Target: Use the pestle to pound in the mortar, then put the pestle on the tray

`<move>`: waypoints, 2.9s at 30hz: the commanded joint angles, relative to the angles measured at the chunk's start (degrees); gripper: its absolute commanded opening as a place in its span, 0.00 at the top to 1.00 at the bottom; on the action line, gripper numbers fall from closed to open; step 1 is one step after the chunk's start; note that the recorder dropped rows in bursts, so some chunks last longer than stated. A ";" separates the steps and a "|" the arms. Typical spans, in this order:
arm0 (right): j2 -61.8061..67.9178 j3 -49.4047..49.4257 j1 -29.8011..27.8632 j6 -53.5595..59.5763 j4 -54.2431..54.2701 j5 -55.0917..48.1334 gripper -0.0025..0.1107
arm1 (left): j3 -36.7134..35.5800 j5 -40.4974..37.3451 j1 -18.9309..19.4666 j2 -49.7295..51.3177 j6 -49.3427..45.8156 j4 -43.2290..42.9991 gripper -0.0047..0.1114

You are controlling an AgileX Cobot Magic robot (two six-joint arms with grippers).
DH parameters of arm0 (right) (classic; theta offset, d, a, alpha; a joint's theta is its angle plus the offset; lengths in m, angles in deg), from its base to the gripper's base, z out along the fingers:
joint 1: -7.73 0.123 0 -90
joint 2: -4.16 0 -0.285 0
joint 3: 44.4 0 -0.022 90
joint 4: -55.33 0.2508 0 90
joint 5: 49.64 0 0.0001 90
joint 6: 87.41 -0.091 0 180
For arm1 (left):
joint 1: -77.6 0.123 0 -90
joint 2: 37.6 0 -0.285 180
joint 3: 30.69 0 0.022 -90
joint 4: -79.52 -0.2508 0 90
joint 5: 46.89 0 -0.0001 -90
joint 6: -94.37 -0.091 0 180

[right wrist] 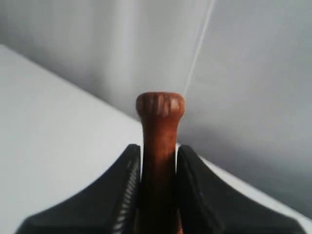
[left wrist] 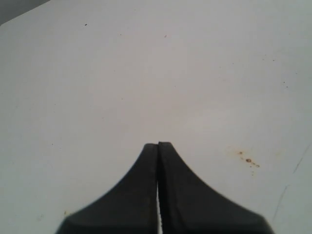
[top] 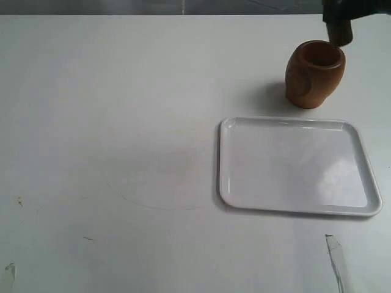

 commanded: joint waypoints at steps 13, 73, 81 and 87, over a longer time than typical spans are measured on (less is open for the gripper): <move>-3.39 1.75 18.78 -27.19 -33.20 -14.74 0.98 | -0.03 0.17 -0.44 -0.07 0.47 0.42 0.96; -23.33 -4.21 36.88 29.36 27.28 -66.06 0.98 | -0.03 0.17 -0.44 -0.07 0.47 0.42 0.96; -47.43 6.70 36.95 29.02 27.28 -59.02 0.98 | -0.03 0.17 -0.44 -0.07 0.47 0.42 0.96; -64.94 13.07 36.95 29.02 28.71 -59.02 0.98 | -0.03 0.17 -0.44 -0.07 0.47 0.42 0.96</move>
